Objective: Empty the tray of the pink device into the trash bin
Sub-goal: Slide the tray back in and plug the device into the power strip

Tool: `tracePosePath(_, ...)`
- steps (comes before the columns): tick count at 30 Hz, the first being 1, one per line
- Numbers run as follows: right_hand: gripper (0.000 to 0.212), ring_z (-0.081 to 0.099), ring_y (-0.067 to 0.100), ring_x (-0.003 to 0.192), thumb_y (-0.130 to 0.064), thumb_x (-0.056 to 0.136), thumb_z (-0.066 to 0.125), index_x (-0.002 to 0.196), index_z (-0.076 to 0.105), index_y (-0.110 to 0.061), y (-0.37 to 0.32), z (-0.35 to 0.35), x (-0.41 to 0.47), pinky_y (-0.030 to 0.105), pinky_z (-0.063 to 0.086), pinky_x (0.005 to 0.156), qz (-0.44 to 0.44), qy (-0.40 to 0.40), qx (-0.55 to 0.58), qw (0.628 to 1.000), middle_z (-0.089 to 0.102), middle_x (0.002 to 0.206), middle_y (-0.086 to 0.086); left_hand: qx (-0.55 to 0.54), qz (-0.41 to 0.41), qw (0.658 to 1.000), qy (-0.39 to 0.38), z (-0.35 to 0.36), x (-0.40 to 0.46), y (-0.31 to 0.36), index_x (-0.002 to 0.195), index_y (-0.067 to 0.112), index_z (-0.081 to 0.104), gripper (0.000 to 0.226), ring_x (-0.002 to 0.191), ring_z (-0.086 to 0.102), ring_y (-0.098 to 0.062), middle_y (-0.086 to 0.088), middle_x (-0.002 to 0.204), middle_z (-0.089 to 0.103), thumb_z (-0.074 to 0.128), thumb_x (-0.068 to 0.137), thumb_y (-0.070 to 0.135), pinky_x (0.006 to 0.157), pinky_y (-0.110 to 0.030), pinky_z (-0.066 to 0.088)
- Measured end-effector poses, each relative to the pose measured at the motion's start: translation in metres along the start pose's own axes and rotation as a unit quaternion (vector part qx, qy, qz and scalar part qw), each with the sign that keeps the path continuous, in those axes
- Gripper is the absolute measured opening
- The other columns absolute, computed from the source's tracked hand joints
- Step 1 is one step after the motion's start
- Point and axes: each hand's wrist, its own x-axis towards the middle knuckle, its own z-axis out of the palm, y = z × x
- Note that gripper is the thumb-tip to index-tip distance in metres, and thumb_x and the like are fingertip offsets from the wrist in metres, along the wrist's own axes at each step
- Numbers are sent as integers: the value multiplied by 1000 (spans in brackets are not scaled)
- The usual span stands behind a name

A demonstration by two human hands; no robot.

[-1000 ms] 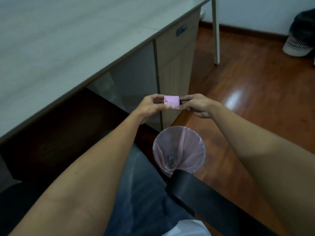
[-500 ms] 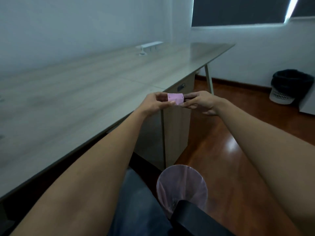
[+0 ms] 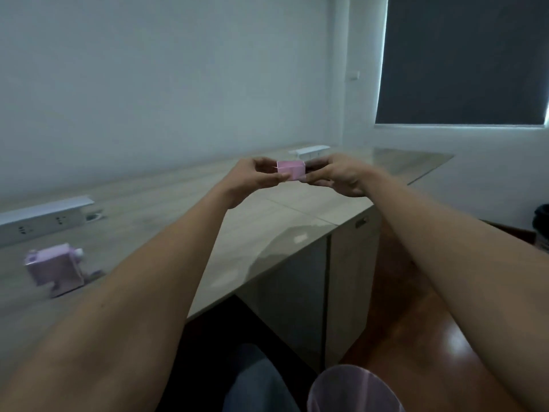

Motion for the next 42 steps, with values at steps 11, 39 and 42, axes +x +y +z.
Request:
tracePosePath(11,47,70,14,110,5,86,72,132,62,6,-59,143,77,31,46,111,-77,-117,13,990,70,130,14,28,-14,990,141,-151,-72,0,125,4,69,52,122,67,-31,-16,122,74,84,81,26,109,-41,52)
tracePosePath(39,58,65,14,121,-11,80,83,134,63,1,0,410,124,18,46,96,-99,-288,-32,952,70,130,8,45,-159,900,403,-312,-321,-106,127,2,66,46,94,68,-11,-11,119,73,80,84,11,90,-23,53)
tracePosePath(42,57,64,14,121,-11,79,84,133,65,-1,11,413,124,21,45,98,-95,-291,-36,951,70,129,6,34,-189,894,406,-309,-334,-125,130,-2,64,51,98,69,-16,-13,119,72,80,83,8,94,-28,53)
